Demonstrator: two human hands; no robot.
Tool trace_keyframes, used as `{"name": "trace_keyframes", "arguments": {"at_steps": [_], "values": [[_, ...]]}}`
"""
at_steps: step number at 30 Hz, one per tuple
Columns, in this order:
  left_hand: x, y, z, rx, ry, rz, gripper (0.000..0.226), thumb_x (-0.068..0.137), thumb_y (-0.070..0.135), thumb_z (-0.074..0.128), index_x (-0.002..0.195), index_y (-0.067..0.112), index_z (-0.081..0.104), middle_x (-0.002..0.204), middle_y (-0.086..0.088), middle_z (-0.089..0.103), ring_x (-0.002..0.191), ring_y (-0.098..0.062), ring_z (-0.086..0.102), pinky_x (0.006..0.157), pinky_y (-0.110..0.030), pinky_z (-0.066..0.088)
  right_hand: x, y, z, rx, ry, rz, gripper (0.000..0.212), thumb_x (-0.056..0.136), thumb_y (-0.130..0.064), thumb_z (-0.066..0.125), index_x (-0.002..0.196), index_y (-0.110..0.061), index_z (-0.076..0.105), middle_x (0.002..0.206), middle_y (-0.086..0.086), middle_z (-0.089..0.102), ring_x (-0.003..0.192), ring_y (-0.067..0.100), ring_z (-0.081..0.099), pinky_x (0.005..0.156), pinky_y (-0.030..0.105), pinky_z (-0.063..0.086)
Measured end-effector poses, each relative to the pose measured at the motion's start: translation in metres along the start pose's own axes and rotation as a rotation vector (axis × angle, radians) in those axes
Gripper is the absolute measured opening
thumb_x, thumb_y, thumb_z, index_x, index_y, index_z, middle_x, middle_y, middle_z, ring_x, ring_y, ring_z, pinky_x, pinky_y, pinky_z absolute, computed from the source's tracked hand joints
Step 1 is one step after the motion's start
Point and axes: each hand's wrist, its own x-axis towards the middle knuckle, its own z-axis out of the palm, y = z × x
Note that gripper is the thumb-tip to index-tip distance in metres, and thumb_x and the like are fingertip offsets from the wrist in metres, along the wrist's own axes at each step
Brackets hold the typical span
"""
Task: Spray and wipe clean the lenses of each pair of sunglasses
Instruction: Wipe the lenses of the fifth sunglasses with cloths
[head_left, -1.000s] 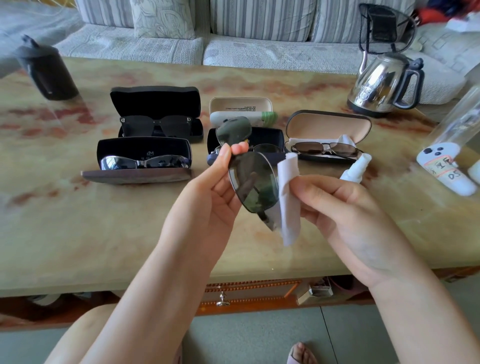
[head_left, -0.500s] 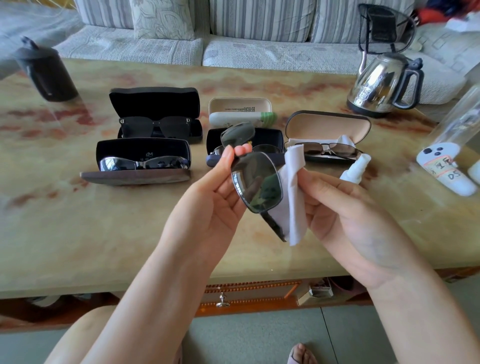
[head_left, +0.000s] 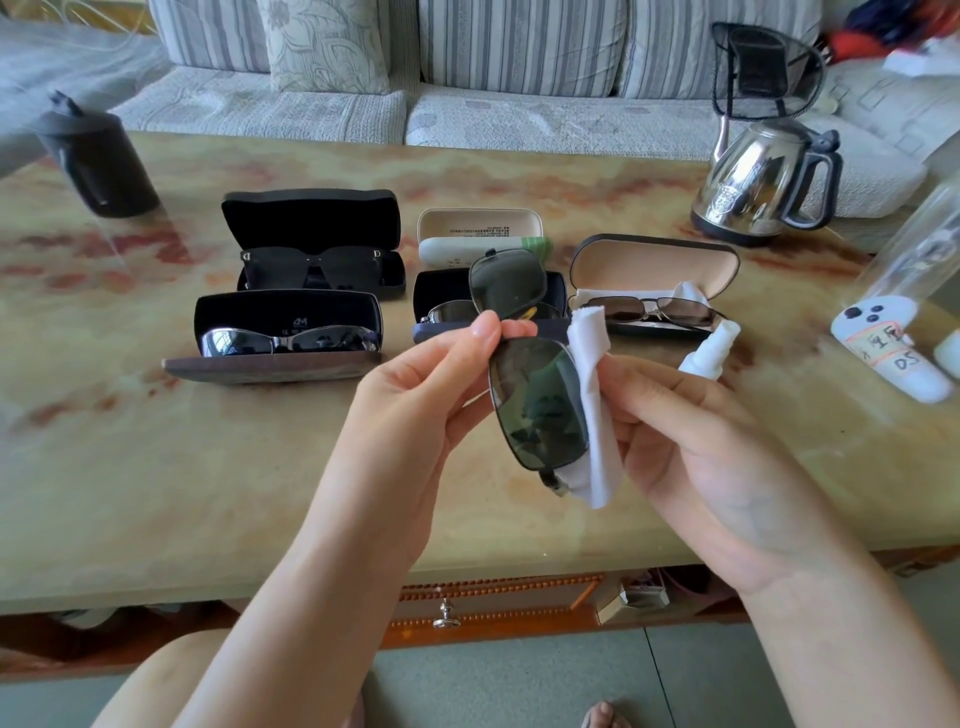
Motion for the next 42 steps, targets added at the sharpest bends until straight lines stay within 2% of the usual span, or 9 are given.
{"name": "trace_keyframes", "arguments": {"at_steps": [8, 15, 21, 27, 31, 33, 36, 38, 42], "values": [[-0.001, 0.011, -0.006, 0.002, -0.071, 0.004, 0.026, 0.078, 0.035, 0.055, 0.076, 0.023, 0.078, 0.090, 0.005, 0.074, 0.085, -0.009, 0.070, 0.078, -0.025, 0.056, 0.009, 0.001, -0.014, -0.383, 0.168, -0.101, 0.021, 0.081, -0.034, 0.063, 0.082, -0.020, 0.079, 0.087, 0.004, 0.076, 0.085, 0.013, 0.069, 0.085, 0.027, 0.049], [0.000, 0.024, -0.018, -0.023, -0.010, 0.022, 0.025, 0.078, 0.033, 0.056, 0.073, 0.021, 0.077, 0.090, 0.005, 0.074, 0.085, -0.008, 0.070, 0.085, -0.028, 0.056, 0.026, 0.030, -0.028, -1.239, 0.099, 0.065, 0.031, 0.089, -0.027, 0.053, 0.059, -0.026, 0.062, 0.055, -0.007, 0.052, 0.055, 0.011, 0.044, 0.057, 0.032, 0.035], [-0.002, 0.026, -0.022, 0.013, 0.009, 0.032, 0.024, 0.076, 0.035, 0.057, 0.071, 0.024, 0.078, 0.087, 0.006, 0.074, 0.080, -0.008, 0.068, 0.076, -0.024, 0.057, 0.040, 0.039, -0.024, -1.366, 0.257, -0.025, 0.019, 0.085, -0.039, 0.068, 0.089, -0.020, 0.072, 0.093, -0.005, 0.060, 0.093, 0.012, 0.053, 0.076, 0.031, 0.041], [-0.001, 0.025, -0.023, -0.002, 0.005, 0.011, 0.024, 0.075, 0.035, 0.058, 0.073, 0.021, 0.078, 0.088, 0.004, 0.074, 0.080, -0.008, 0.069, 0.079, -0.025, 0.057, 0.060, 0.032, -0.046, -1.414, 0.568, -0.220, 0.025, 0.086, -0.026, 0.072, 0.105, -0.010, 0.069, 0.099, 0.005, 0.063, 0.089, 0.024, 0.058, 0.072, 0.032, 0.040], [-0.001, 0.023, -0.021, 0.005, 0.003, -0.005, 0.024, 0.075, 0.035, 0.059, 0.076, 0.020, 0.078, 0.090, 0.003, 0.074, 0.085, -0.011, 0.069, 0.088, -0.035, 0.051, 0.074, 0.049, -0.048, -1.552, 0.574, -0.292, 0.012, 0.084, -0.018, 0.072, 0.086, -0.006, 0.073, 0.081, 0.011, 0.065, 0.086, 0.033, 0.058, 0.079, 0.039, 0.039], [-0.001, 0.022, -0.020, 0.010, 0.004, -0.010, 0.024, 0.075, 0.035, 0.059, 0.077, 0.020, 0.078, 0.090, 0.002, 0.074, 0.086, -0.012, 0.069, 0.089, -0.035, 0.051, 0.075, 0.050, -0.042, -1.512, 0.580, -0.388, 0.008, 0.084, -0.015, 0.071, 0.079, -0.009, 0.073, 0.076, 0.006, 0.066, 0.082, 0.029, 0.057, 0.074, 0.037, 0.040], [0.000, 0.021, -0.020, 0.015, 0.011, -0.011, 0.024, 0.075, 0.035, 0.059, 0.078, 0.019, 0.077, 0.090, 0.002, 0.075, 0.086, -0.012, 0.070, 0.087, -0.034, 0.051, 0.067, 0.036, -0.025, -1.083, 0.541, -0.508, 0.009, 0.087, -0.013, 0.067, 0.083, -0.012, 0.075, 0.072, -0.006, 0.069, 0.075, 0.014, 0.063, 0.071, 0.026, 0.047], [0.000, 0.021, -0.019, 0.014, 0.012, -0.015, 0.023, 0.076, 0.034, 0.059, 0.078, 0.020, 0.077, 0.089, 0.002, 0.074, 0.084, -0.010, 0.070, 0.086, -0.032, 0.051, 0.055, 0.021, -0.012, -0.708, 0.460, -0.463, 0.012, 0.091, -0.010, 0.064, 0.089, -0.011, 0.076, 0.072, -0.006, 0.072, 0.071, 0.007, 0.067, 0.069, 0.017, 0.049], [0.000, 0.020, -0.018, 0.019, 0.013, -0.035, 0.024, 0.077, 0.035, 0.059, 0.076, 0.021, 0.077, 0.086, 0.004, 0.074, 0.082, -0.007, 0.068, 0.086, -0.033, 0.050, 0.031, 0.002, 0.006, -0.248, 0.328, -0.294, 0.013, 0.088, -0.018, 0.063, 0.089, -0.016, 0.076, 0.076, 0.001, 0.075, 0.073, 0.016, 0.073, 0.068, 0.026, 0.058]]}}
